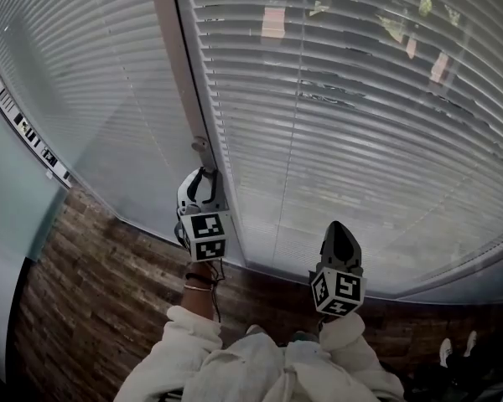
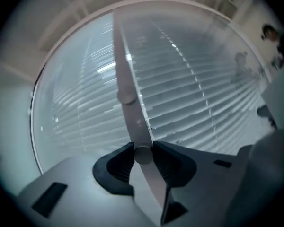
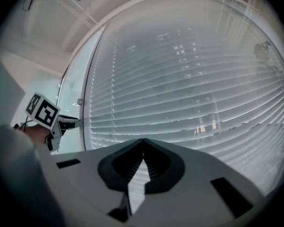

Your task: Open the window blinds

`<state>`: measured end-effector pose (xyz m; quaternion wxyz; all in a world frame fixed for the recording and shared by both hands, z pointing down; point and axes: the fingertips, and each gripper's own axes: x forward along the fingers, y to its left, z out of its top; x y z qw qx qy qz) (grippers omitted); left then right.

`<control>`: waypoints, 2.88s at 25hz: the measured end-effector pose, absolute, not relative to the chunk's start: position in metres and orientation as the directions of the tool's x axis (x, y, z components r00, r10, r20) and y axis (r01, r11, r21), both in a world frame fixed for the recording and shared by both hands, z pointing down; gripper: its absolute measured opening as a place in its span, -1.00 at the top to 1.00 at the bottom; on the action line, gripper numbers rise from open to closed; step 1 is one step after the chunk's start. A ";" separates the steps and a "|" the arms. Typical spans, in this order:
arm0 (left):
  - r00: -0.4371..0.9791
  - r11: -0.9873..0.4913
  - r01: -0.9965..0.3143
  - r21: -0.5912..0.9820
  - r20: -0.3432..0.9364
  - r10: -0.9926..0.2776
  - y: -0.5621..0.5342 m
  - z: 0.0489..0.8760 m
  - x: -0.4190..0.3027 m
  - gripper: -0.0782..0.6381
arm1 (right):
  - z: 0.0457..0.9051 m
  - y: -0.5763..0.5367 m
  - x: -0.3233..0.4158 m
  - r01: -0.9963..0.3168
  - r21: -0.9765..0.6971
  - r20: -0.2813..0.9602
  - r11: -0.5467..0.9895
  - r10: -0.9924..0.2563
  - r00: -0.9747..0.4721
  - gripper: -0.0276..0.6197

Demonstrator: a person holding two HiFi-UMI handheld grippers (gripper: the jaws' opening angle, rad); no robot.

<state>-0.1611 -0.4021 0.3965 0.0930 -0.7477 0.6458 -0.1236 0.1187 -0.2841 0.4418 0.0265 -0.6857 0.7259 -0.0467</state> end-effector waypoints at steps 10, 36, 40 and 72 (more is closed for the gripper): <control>0.245 -0.210 -0.896 0.390 0.043 -0.968 -0.402 0.397 -0.171 0.43 | 0.446 -0.284 0.116 -0.991 -0.117 0.036 0.065 -0.997 -0.069 0.89; 0.205 -0.207 -0.978 -0.007 0.111 -0.972 -0.401 0.398 -0.163 0.43 | 0.450 -0.284 0.121 -0.991 -0.124 0.047 0.053 -0.997 -0.060 0.89; 0.145 -0.174 -0.906 -0.386 0.105 -0.984 -0.402 0.398 -0.159 0.43 | 0.449 -0.284 0.122 -0.991 -0.122 0.043 0.052 -0.997 -0.057 0.89; 0.285 -0.255 -0.902 0.349 0.038 -0.958 -0.401 0.389 -0.170 0.40 | 0.451 -0.285 0.121 -0.987 -0.152 0.050 0.055 -0.997 -0.063 0.89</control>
